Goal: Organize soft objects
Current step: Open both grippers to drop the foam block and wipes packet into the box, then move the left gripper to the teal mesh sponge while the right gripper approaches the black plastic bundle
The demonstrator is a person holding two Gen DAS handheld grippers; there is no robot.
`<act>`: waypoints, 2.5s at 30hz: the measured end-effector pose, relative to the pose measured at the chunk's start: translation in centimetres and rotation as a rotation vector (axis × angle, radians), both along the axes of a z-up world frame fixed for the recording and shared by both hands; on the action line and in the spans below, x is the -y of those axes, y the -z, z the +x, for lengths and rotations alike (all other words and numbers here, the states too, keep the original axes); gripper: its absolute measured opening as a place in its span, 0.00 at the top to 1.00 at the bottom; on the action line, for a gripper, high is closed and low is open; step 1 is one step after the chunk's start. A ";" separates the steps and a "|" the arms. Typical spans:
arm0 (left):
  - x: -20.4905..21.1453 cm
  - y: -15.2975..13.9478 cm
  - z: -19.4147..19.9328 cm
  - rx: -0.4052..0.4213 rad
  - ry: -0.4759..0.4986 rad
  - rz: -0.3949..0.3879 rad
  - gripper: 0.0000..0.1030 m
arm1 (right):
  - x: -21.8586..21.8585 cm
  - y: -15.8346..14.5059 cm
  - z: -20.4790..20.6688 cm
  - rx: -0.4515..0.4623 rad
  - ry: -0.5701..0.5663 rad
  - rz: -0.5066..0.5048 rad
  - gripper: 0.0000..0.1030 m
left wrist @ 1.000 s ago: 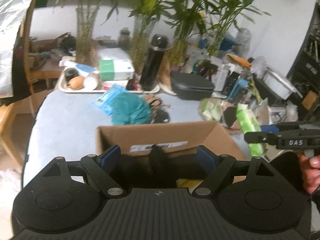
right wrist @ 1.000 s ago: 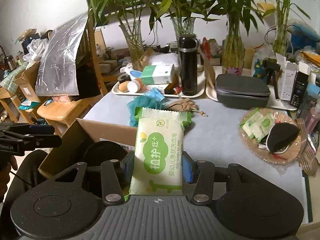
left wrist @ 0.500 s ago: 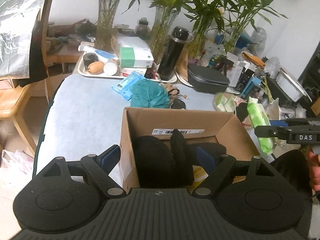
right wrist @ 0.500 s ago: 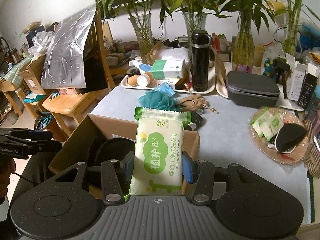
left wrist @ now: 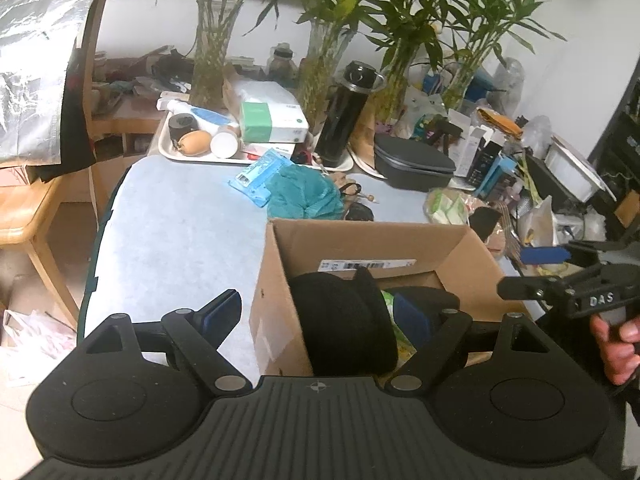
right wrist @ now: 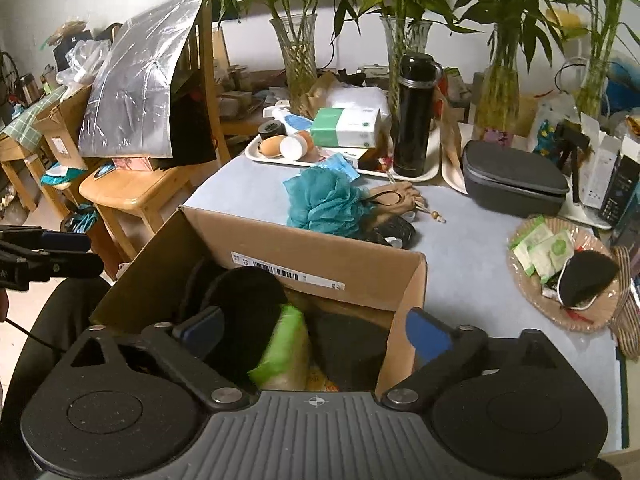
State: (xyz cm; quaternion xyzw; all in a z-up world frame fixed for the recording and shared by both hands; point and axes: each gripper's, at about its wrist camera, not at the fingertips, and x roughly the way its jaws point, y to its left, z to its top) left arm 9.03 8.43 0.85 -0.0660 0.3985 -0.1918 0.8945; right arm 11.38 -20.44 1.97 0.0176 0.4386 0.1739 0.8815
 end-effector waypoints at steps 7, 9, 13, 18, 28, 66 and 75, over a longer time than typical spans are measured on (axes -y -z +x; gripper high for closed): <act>-0.6 -0.1 0.6 0.014 0.000 -0.011 0.19 | 0.6 0.2 0.5 0.011 0.053 -0.018 0.00; -0.5 -0.2 0.8 0.021 0.004 -0.008 0.19 | 0.8 0.3 0.7 0.017 0.069 -0.021 0.00; -0.4 -0.4 1.1 0.033 0.009 -0.004 0.19 | 1.1 0.6 1.3 0.030 0.099 -0.016 0.00; -0.3 -0.4 1.7 0.046 0.014 -0.005 0.19 | 1.2 0.9 2.0 0.063 0.123 -0.032 0.00; 0.1 -0.2 3.0 0.072 0.037 -0.004 0.19 | 2.1 2.1 4.3 0.090 0.118 -0.057 0.00; -0.4 3.4 12.6 0.085 0.095 -0.078 0.19 | 5.5 10.1 18.7 -0.026 0.019 0.014 0.00; -0.6 5.5 16.2 0.091 0.144 -0.083 0.19 | 5.2 12.9 21.5 -0.123 -0.061 0.037 0.03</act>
